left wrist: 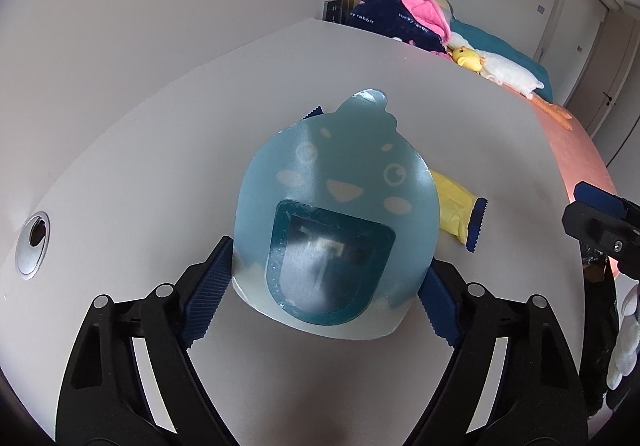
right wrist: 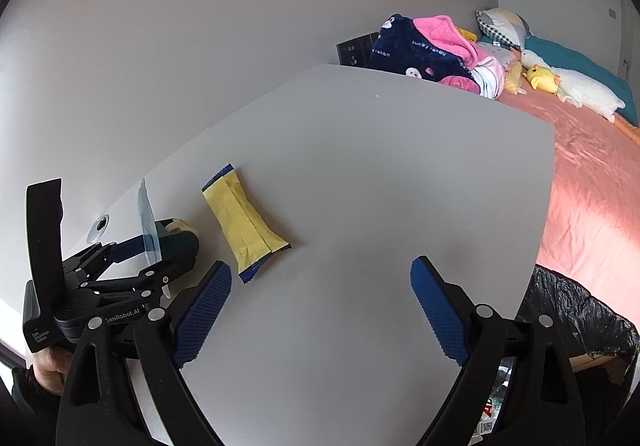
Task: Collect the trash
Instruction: 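Grasp the light-blue container with the left tool while the right tool grasps the yellow packet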
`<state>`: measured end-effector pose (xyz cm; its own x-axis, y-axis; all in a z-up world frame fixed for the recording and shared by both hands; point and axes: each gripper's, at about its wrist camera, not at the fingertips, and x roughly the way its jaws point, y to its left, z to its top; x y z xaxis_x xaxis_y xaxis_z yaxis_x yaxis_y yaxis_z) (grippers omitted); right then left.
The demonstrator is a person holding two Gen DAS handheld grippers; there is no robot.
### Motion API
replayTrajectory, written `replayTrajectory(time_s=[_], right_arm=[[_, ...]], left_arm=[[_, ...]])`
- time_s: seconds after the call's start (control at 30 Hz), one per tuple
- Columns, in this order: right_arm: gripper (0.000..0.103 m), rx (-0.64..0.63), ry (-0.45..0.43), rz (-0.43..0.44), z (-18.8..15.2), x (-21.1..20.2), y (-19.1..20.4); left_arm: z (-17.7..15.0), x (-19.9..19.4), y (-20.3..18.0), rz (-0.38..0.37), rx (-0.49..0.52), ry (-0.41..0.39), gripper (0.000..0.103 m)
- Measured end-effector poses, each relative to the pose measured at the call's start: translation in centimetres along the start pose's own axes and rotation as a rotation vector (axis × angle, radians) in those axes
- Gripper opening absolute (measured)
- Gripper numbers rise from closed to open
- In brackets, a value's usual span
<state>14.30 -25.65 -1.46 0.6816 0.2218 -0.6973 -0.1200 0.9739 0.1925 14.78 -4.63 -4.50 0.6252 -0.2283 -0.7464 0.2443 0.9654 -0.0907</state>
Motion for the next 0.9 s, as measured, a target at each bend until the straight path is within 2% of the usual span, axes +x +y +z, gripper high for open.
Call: replayTrajectory(time_s=[0.17, 0.33, 0.57, 0.73, 0.8, 0.87, 0.9], right_arm=[[0.091, -0.037, 0.023, 0.001, 0.7, 1.7, 1.3], [0.091, -0.092, 0.046, 0.003, 1.6, 3.4, 3.1], [0.091, -0.192, 0.078, 0.000, 2.8, 5.9, 5.8], [0.091, -0.198, 0.116, -0.009, 2.9, 7.8, 6.5], [0.084, -0.210, 0.126, -0.016, 2.8, 8.4, 6.8], [0.061, -0.229, 0.154, -0.014, 2.6, 9.1, 7.2], [0.057, -0.232, 0.167, -0.009, 2.5, 9.3, 7.2]], left_arm=[[0.2, -1.1, 0.5, 0.021, -0.019, -0.068, 0.079], [0.3, -1.9, 1.9, 0.045, -0.055, -0.098, 0.073], [0.5, -4.0, 3.3, 0.074, -0.074, -0.125, 0.073], [0.3, -5.1, 3.7, 0.097, -0.075, -0.139, 0.073], [0.1, -5.4, 4.0, 0.103, -0.084, -0.143, 0.073], [0.0, -5.7, 4.3, 0.108, -0.095, -0.145, 0.073], [0.0, -5.8, 4.4, 0.109, -0.102, -0.144, 0.073]])
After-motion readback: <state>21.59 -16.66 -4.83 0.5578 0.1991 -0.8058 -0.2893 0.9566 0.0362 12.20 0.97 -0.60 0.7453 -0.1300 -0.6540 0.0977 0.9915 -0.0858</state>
